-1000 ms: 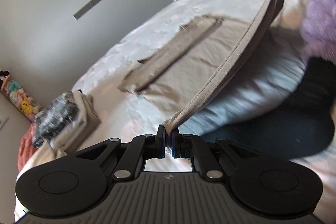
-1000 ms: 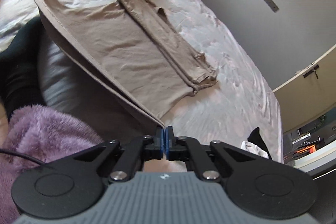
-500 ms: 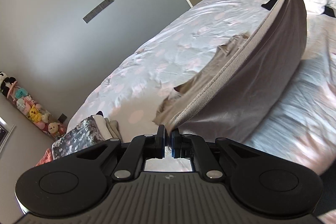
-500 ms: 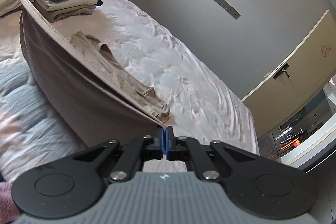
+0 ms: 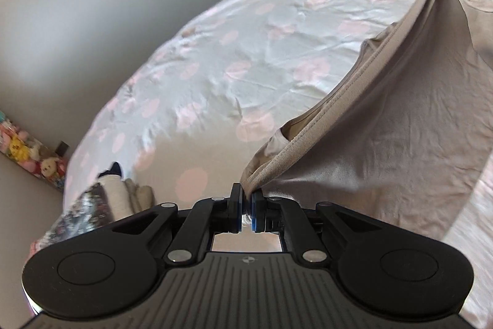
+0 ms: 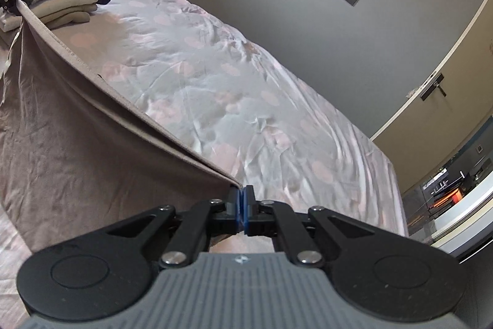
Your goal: Fold clothes
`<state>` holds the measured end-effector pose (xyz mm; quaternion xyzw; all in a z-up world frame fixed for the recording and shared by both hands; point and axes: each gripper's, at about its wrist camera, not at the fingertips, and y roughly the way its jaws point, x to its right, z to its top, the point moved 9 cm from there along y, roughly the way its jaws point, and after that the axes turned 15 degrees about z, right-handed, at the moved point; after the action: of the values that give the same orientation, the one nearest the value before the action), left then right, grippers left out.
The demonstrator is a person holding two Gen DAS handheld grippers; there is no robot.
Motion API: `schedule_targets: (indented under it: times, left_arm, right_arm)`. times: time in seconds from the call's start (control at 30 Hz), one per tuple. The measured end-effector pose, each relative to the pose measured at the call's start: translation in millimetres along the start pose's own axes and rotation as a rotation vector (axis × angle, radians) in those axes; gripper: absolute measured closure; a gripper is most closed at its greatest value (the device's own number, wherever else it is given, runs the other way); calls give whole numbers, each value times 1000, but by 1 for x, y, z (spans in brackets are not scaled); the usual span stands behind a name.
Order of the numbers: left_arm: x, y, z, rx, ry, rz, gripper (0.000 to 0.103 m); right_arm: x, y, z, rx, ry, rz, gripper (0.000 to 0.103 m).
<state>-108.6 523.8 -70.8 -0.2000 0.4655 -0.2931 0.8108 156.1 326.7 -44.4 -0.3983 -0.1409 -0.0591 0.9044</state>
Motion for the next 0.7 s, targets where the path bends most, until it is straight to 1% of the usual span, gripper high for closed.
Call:
schedule_targets:
  times: [0.07, 0.2, 0.27, 0.3, 0.33, 0.4, 0.47, 0.5, 0.53, 0.6, 0.67, 0.7]
  left_arm:
    - [7, 33, -1, -45, -14, -35, 100]
    - [19, 95, -8, -126, -86, -118, 99]
    - [23, 113, -12, -140, -109, -137, 98]
    - [23, 120, -14, -139, -117, -141, 94]
    - [24, 127, -15, -138, -126, -145, 92]
    - [22, 134, -16, -109, -155, -142, 86]
    - [20, 139, -16, -91, -186, -146, 85]
    - [20, 144, -15, -87, -200, -146, 83]
    - [19, 148, -14, -79, -214, -143, 82]
    - [14, 154, -11, -60, -260, -128, 79]
    - [8, 159, -9, -64, -319, -115, 75]
    - [5, 158, -9, -64, -340, -106, 75]
  right_arm:
    - [7, 37, -5, -24, 22, 35, 100]
    - [12, 103, -22, -69, 83, 105, 100]
    - [14, 132, -31, -87, 120, 134, 100]
    - [14, 141, -35, -90, 133, 146, 100]
    - [14, 149, -38, -92, 144, 156, 99]
    - [17, 161, -40, -84, 170, 172, 97]
    - [23, 166, -42, -60, 216, 188, 89]
    - [27, 169, -42, -47, 243, 193, 86]
    - [31, 170, -43, -32, 272, 192, 80]
    - [39, 171, -44, 4, 331, 187, 77]
    - [48, 172, -46, 27, 380, 169, 72]
    - [52, 172, -47, 38, 402, 161, 71]
